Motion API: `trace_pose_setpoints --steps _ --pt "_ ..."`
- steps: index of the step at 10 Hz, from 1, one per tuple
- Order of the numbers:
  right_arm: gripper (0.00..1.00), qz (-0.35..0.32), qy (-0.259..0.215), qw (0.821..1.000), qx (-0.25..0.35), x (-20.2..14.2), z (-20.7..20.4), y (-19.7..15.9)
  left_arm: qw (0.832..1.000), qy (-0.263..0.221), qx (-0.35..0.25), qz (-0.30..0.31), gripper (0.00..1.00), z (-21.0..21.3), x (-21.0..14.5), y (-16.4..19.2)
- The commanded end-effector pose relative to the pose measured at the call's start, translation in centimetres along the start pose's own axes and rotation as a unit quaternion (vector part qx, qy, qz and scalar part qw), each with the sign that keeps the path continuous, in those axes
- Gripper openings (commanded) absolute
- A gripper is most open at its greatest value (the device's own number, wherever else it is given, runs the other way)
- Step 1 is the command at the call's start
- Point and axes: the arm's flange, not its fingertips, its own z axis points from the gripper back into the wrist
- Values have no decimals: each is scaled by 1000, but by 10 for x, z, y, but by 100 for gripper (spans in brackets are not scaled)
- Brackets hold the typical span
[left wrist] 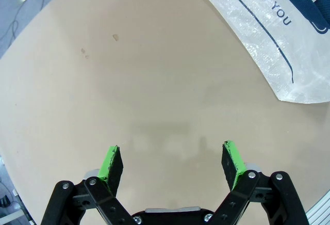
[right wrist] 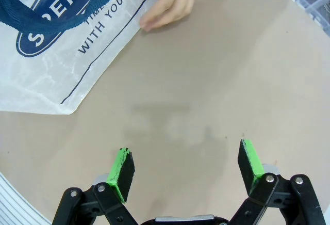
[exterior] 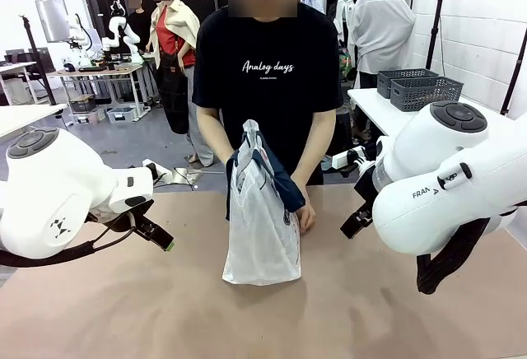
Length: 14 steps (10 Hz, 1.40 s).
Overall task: Transfer purchased items from the store into the shopping bag.
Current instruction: Open the Reusable shopping bag in the center of the table.
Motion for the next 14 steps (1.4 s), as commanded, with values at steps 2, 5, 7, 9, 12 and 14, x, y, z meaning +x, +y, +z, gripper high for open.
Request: trace_pose_setpoints --steps 2,5,7,9,12,14 --pt "100 0 0 1000 0 0 0 0 1000 -1 0 2 100 0 1 2" --pt "100 0 0 1000 0 0 0 0 1000 -1 0 2 100 0 1 2" --pt "100 0 0 1000 0 0 0 0 1000 -1 0 2 100 0 1 2" --pt "100 0 0 1000 0 0 0 0 1000 -1 0 2 100 0 1 2" --pt "100 0 0 1000 0 0 0 0 1000 -1 0 2 100 0 1 2" --pt "100 0 0 1000 0 0 0 0 1000 -1 0 2 100 0 1 2"
